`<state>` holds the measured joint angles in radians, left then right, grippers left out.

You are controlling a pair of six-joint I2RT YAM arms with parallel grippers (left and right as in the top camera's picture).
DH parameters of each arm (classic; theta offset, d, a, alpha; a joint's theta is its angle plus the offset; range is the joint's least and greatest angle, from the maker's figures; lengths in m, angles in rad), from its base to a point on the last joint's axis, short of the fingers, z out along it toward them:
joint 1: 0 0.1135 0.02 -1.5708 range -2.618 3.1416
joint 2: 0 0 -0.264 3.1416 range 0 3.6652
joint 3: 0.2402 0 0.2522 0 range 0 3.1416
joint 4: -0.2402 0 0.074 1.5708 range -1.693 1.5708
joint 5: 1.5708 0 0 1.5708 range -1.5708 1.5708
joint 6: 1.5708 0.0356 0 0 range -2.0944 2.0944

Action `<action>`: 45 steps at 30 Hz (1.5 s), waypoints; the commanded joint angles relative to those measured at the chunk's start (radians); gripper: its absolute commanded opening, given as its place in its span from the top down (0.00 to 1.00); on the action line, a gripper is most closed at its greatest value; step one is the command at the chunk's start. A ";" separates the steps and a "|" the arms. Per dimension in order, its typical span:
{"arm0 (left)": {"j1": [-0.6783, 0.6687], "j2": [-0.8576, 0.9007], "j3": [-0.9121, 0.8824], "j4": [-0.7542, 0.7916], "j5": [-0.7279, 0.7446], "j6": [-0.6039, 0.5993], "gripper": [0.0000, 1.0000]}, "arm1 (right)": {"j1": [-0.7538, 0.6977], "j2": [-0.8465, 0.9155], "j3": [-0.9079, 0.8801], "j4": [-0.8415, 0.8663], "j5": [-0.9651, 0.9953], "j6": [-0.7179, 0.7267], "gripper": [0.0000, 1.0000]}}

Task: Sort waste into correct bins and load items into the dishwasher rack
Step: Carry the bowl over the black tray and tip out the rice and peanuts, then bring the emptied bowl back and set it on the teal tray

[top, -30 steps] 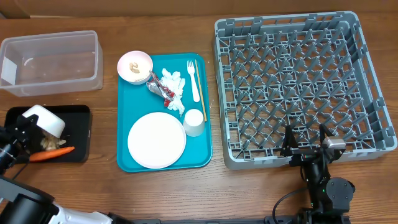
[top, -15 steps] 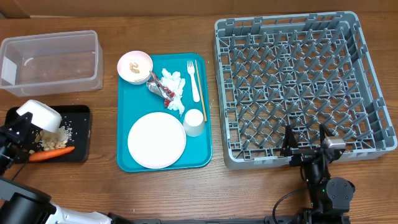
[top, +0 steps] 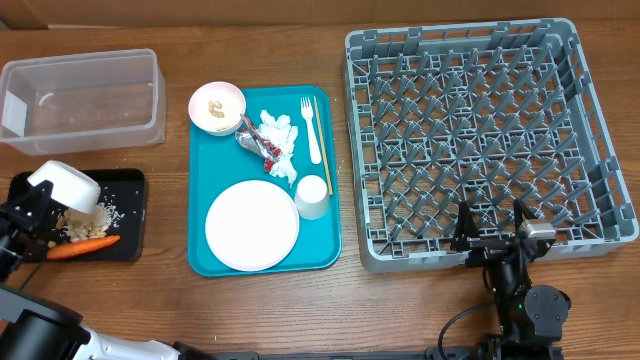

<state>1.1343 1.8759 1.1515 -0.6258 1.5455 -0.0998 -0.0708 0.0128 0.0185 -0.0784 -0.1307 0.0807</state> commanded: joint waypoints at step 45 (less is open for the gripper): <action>-1.296 -0.217 -0.003 0.098 -1.687 -0.271 0.96 | -0.003 -0.010 -0.010 0.005 0.006 -0.003 0.00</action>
<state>-0.1581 1.6165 1.1496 -0.5552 -0.0498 -0.3428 -0.0704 0.0128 0.0185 -0.0792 -0.1303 0.0807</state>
